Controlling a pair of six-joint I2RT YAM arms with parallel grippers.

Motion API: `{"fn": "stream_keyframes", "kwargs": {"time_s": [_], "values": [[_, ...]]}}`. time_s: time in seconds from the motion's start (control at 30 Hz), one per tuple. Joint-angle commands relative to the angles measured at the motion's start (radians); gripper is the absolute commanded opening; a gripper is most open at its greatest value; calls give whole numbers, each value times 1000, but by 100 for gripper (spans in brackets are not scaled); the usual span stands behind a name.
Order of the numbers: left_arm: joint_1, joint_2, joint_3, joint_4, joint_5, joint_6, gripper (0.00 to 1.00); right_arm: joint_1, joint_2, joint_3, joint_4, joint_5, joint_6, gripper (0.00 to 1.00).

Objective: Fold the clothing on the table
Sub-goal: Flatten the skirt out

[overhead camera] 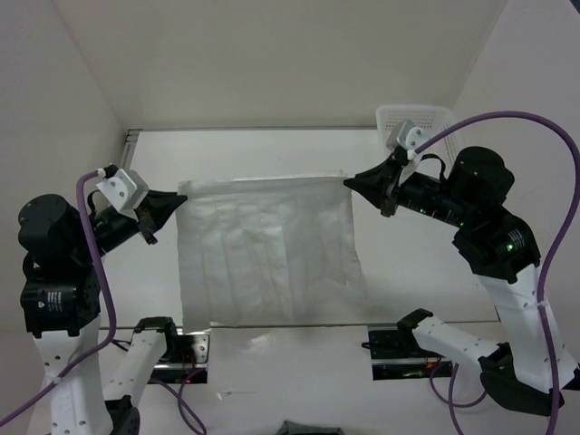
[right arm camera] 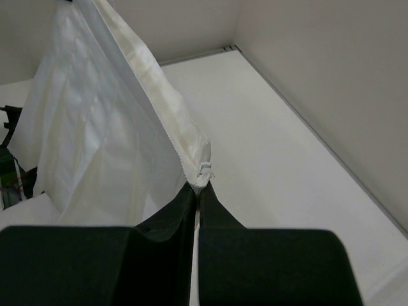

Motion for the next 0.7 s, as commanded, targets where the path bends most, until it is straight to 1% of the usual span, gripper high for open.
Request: {"fn": "stream_keyframes", "kwargs": {"time_s": [0.0,0.17,0.27,0.3,0.33,0.37,0.4,0.43,0.47,0.5,0.6,0.63,0.67], "values": [[44,-4,-23,-10,-169,19,0,-57,0,-43,-7,127,-27,0],[44,41,-112,29,-169,19,0,-57,110,-169,36,159,-16,0],[44,105,-179,76,-208,62,0,-57,193,-242,101,205,-7,0],[35,151,-196,89,-230,71,0,-43,213,-259,149,226,-7,0],[35,177,-225,102,-241,82,0,-43,260,-284,172,281,2,0],[35,206,-238,139,-241,91,0,-34,290,-284,192,303,2,0],[35,269,-248,180,-254,91,0,-34,355,-284,218,332,2,0],[35,304,-249,181,-254,91,0,-34,389,-284,230,343,2,0],[35,382,-249,216,-254,91,0,-34,423,-273,241,354,2,0],[35,424,-249,234,-254,91,0,-34,457,-273,269,354,-12,0],[35,582,-195,299,-254,82,0,-34,570,-246,316,413,-23,0],[35,619,-175,320,-244,82,0,-54,599,-218,329,424,-35,0],[35,688,-158,329,-244,73,0,-63,654,-203,329,433,-45,0]]}}
